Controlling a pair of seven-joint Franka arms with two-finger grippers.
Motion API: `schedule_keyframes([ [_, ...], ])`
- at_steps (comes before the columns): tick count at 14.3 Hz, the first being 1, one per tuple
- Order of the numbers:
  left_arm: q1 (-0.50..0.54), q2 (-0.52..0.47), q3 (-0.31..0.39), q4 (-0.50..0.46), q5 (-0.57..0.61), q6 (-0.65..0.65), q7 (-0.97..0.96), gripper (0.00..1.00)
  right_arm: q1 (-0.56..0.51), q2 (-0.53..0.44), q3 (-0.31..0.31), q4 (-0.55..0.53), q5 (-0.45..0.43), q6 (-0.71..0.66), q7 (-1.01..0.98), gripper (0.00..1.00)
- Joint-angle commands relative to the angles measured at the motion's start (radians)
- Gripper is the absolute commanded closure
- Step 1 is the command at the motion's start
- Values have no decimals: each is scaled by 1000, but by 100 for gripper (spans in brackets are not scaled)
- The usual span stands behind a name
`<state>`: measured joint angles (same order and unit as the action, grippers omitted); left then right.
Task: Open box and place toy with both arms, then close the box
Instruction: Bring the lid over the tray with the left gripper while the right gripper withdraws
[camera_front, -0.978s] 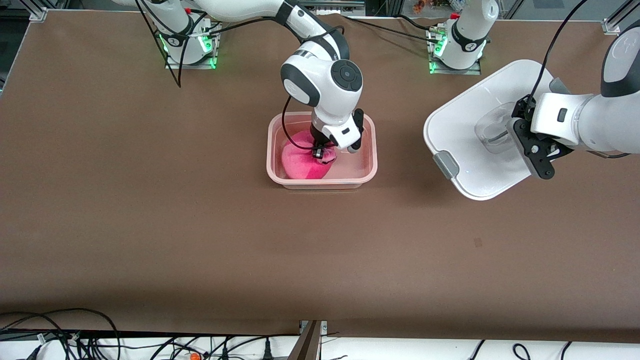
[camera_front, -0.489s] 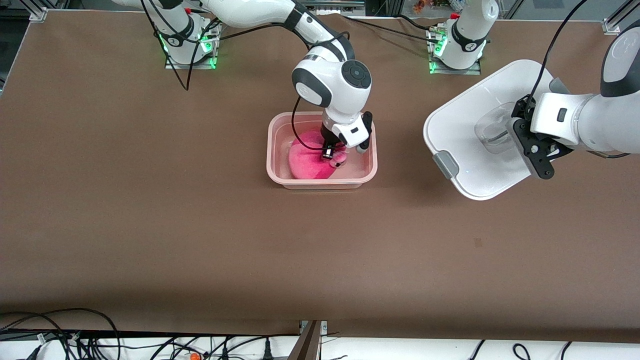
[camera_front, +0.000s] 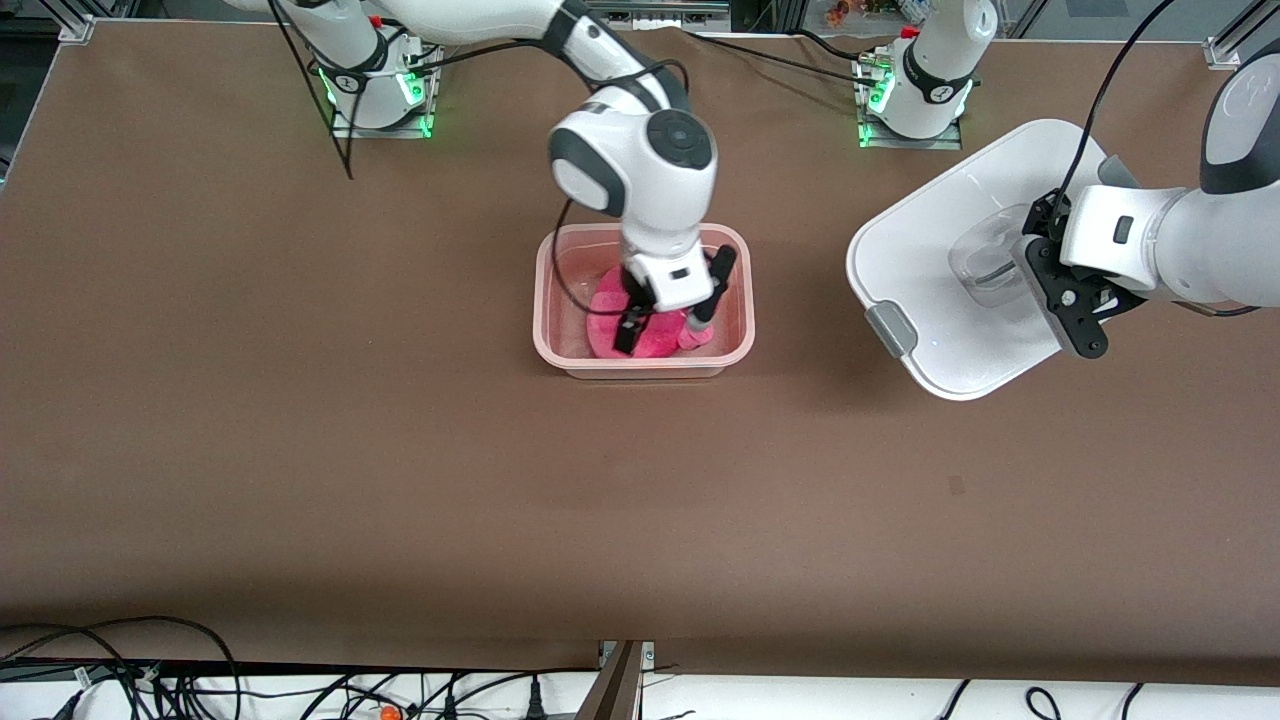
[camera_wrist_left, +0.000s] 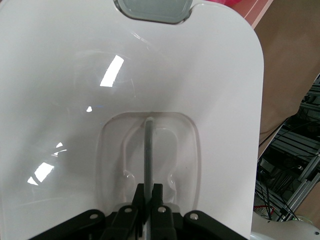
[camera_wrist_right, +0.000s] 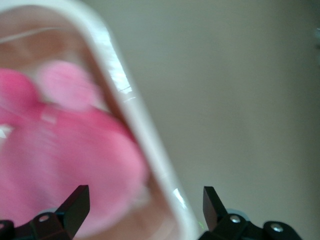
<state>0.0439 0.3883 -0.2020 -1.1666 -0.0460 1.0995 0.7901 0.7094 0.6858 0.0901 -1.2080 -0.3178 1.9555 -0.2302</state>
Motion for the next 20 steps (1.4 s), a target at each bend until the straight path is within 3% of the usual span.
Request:
schedule_keyframes([
  [1, -7, 0, -4, 13, 8, -17, 17, 100, -115, -125, 16, -7, 54, -71, -1, 0],
  [3, -21, 9, -10, 11, 3, -13, 44, 100, -180, -201, -10, -13, 80, -154, -14, 0],
  [5, -80, 26, -31, 13, 2, -4, 78, 100, -257, -273, -48, -34, 205, -222, -15, 0],
  [8, -272, 85, -63, 18, -34, 20, 81, 100, -272, -383, -192, -103, 337, -273, -14, 0],
  [12, -454, 208, -80, 16, -48, 268, 78, 100, -272, -489, -274, -209, 378, -288, 35, 0],
  [17, -568, 253, -73, 10, -5, 606, 37, 100, -278, -601, -280, -335, 361, -294, 215, 0],
  [18, -578, 271, -74, 8, 15, 637, 20, 100, -318, -629, -261, -369, 359, -296, 235, 0],
  [20, -590, 305, -73, 4, 41, 658, -6, 100, -472, -708, -125, -454, 347, -288, 238, 0],
])
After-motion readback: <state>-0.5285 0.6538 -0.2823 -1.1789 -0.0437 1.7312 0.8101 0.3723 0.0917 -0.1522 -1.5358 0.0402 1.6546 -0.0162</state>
